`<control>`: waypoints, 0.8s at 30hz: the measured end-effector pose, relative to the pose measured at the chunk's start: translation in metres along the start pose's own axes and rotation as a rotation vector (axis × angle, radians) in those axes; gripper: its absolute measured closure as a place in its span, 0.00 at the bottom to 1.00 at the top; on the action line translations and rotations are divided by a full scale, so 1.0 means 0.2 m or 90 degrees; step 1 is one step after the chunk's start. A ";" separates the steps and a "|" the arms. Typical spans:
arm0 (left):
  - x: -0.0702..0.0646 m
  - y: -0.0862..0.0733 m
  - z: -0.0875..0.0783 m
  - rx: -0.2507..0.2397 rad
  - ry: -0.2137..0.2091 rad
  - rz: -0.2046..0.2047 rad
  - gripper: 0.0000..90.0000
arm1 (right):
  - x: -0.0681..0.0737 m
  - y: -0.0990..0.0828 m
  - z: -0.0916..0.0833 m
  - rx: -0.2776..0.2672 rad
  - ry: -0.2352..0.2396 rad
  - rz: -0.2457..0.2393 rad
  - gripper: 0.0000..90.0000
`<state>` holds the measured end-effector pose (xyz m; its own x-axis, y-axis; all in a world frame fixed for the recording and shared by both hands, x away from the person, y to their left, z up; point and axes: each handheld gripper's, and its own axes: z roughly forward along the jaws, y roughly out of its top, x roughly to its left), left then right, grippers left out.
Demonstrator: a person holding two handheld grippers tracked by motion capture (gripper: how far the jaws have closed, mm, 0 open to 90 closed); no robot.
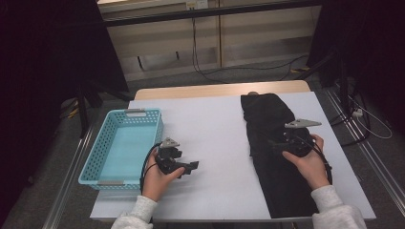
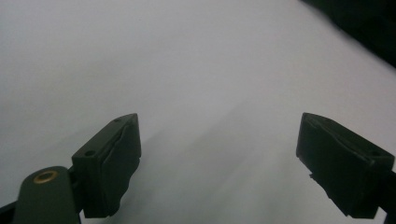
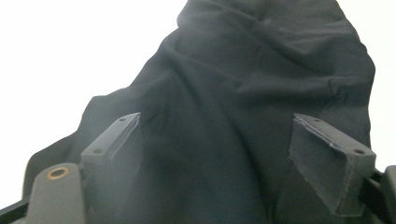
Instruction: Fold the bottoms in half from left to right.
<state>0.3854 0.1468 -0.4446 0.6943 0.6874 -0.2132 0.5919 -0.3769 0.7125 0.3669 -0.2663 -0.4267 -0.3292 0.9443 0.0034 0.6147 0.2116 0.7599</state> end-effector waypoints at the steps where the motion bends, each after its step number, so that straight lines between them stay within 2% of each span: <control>1: 0.00 0.00 0.00 0.002 -0.001 0.003 0.16 | 0.00 0.01 0.02 0.004 -0.010 0.000 0.19; 10: 0.00 0.00 0.00 0.003 -0.001 0.004 0.16 | -0.02 0.11 0.13 0.013 -0.002 0.036 0.16; 13: 0.00 0.00 0.01 0.002 -0.002 0.000 0.16 | -0.02 0.14 0.17 0.023 -0.009 0.024 0.16; 18: 0.00 0.00 0.01 0.002 -0.003 -0.002 0.16 | 0.00 0.19 0.22 0.021 -0.014 0.023 0.16; 20: 0.00 0.00 0.01 0.006 -0.002 0.004 0.16 | 0.02 0.20 0.25 0.016 -0.006 0.027 0.16; 24: -0.01 0.00 0.01 0.005 -0.008 -0.001 0.15 | 0.04 0.23 0.29 0.014 0.000 0.028 0.15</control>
<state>0.3852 0.1446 -0.4457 0.6977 0.6808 -0.2228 0.5965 -0.3799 0.7070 0.4343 -0.2345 -0.4301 -0.3016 0.9527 0.0362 0.6446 0.1758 0.7440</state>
